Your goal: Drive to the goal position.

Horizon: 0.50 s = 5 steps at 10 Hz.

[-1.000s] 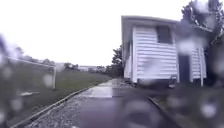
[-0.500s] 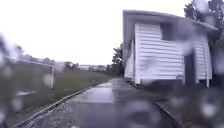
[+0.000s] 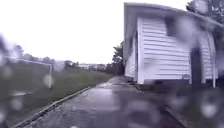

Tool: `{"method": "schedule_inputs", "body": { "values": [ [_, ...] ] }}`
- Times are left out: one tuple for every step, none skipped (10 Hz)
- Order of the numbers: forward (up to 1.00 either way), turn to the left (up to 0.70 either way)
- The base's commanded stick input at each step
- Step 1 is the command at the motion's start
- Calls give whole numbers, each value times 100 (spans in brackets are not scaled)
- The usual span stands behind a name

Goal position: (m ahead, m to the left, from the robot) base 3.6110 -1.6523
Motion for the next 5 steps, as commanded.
{"method": "schedule_inputs", "body": {
  "values": [
    [69,-7],
    [70,-14],
    [69,-14],
    [68,-14],
    [68,-14]
  ]
}}
